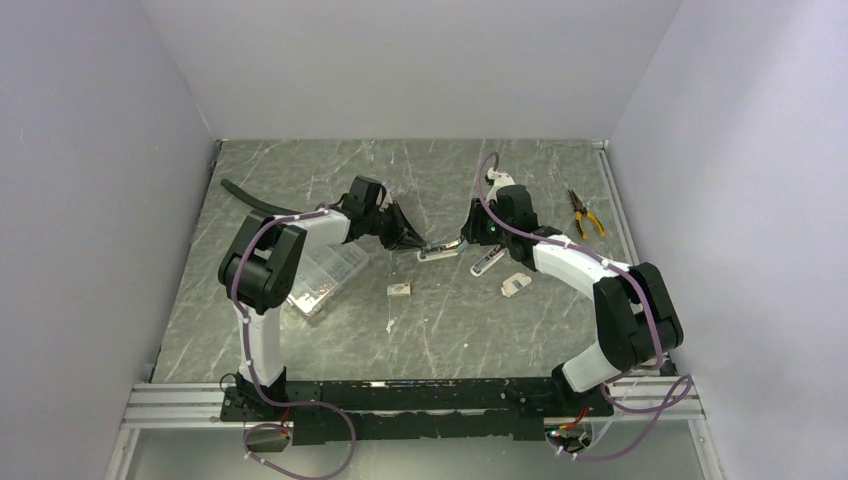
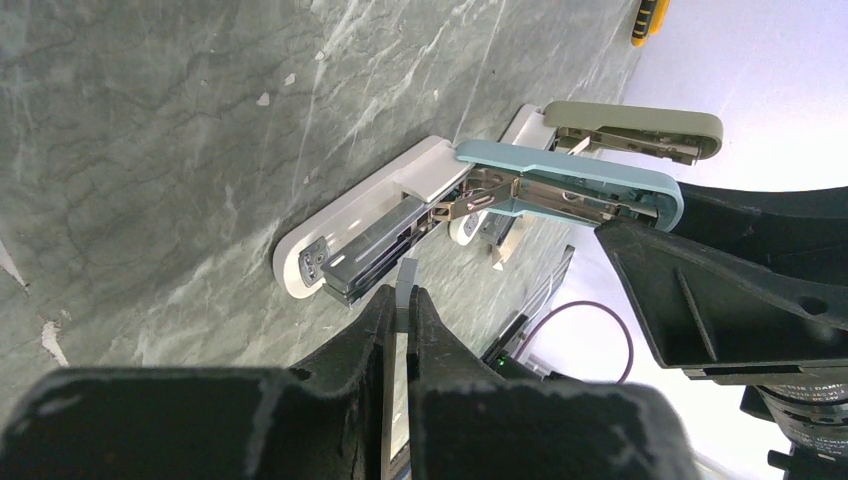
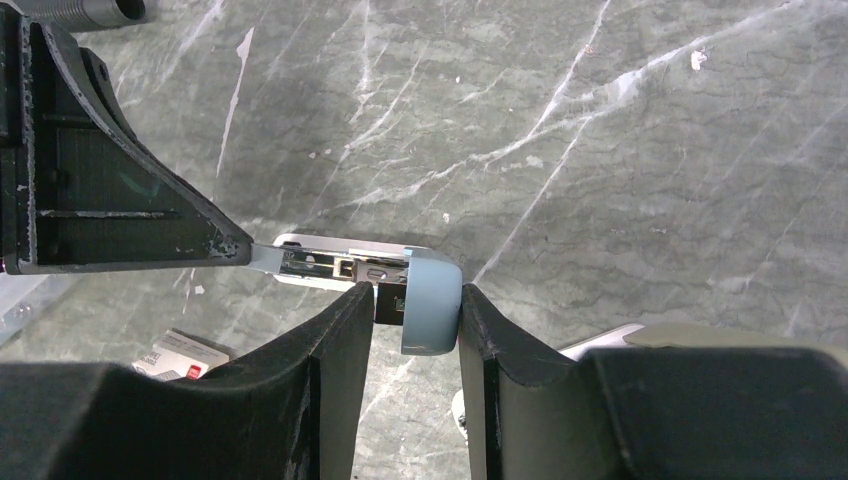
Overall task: Load the staples into the stapler
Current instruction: Install the staple into the stapler.
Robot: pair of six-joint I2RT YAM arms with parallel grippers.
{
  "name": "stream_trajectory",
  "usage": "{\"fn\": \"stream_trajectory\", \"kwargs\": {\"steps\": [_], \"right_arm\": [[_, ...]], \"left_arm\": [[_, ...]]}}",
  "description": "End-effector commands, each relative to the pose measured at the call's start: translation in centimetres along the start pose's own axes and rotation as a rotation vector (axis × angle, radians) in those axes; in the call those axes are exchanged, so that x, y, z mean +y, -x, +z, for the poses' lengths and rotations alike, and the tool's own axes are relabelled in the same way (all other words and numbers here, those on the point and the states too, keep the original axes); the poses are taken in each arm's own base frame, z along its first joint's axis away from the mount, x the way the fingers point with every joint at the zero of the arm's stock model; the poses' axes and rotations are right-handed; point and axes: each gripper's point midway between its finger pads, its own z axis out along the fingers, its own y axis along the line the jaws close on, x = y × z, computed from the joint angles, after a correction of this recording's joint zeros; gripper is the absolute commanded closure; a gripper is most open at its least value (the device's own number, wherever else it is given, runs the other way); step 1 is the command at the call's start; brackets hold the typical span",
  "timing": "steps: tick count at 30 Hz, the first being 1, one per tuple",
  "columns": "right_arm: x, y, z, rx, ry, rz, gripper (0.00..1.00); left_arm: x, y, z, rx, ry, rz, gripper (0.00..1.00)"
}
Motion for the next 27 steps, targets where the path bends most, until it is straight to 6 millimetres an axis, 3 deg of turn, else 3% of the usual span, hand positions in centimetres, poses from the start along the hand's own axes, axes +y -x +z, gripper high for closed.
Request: {"fn": "stream_trajectory", "kwargs": {"steps": [1,12,27], "right_arm": [[0.5,1.7,-0.2,-0.066,0.019,-0.021,0.60],[0.5,1.6,-0.1,-0.062,0.020,-0.021,0.60],[0.5,1.6,-0.1,-0.064,0.018,-0.022,0.60]], "left_arm": [[-2.9,1.4,-1.1,-0.040,-0.065,0.072,0.97],[-1.2,1.0,-0.3,-0.025,-0.033,0.052,0.97],[-0.5,0.7,0.2,-0.015,-0.018,0.045,0.97]]}}
